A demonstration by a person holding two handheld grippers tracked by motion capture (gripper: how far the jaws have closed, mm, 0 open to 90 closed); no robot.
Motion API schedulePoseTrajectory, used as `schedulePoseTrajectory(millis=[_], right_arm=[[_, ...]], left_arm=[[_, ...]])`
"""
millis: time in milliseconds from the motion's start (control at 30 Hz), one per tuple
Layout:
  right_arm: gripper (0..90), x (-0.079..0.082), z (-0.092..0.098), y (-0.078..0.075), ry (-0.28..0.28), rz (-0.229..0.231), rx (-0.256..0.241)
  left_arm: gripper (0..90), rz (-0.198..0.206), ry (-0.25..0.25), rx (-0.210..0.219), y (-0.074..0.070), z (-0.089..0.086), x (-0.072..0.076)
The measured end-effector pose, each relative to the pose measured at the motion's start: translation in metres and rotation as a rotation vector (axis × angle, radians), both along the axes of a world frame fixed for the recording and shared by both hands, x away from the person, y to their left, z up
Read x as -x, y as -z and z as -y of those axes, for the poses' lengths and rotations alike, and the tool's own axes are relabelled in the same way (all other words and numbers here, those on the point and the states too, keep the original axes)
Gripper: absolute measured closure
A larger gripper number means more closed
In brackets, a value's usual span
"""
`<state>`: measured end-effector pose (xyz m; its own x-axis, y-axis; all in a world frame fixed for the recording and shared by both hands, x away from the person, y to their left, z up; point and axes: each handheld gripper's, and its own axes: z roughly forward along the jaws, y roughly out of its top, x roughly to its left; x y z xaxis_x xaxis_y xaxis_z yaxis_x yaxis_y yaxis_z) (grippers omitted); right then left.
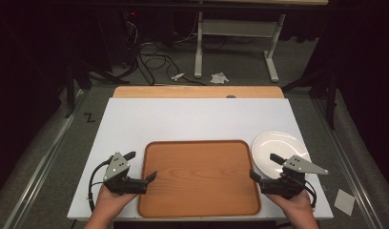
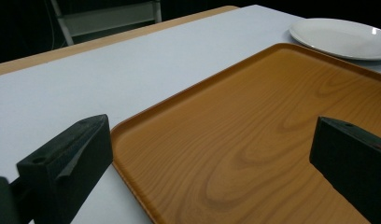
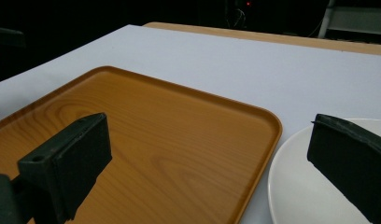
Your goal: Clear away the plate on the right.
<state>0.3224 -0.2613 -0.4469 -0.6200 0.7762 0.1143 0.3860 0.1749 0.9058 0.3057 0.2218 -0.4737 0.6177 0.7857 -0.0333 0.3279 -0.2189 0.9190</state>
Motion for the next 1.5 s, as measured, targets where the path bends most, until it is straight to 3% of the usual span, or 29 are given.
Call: schedulePoseTrajectory(millis=[1000, 1500], right_arm=[[0.9, -0.001, 0.002, 0.000, -0.001, -0.007, -0.007], [0.9, -0.003, 0.015, -0.003, 0.048, -0.009, -0.020]], left_arm=[[0.1, 0.012, 0.004, -0.013, 0.000, 0.001, 0.001], [0.2, 0.017, 0.000, -0.012, -0.001, 0.000, 0.001]])
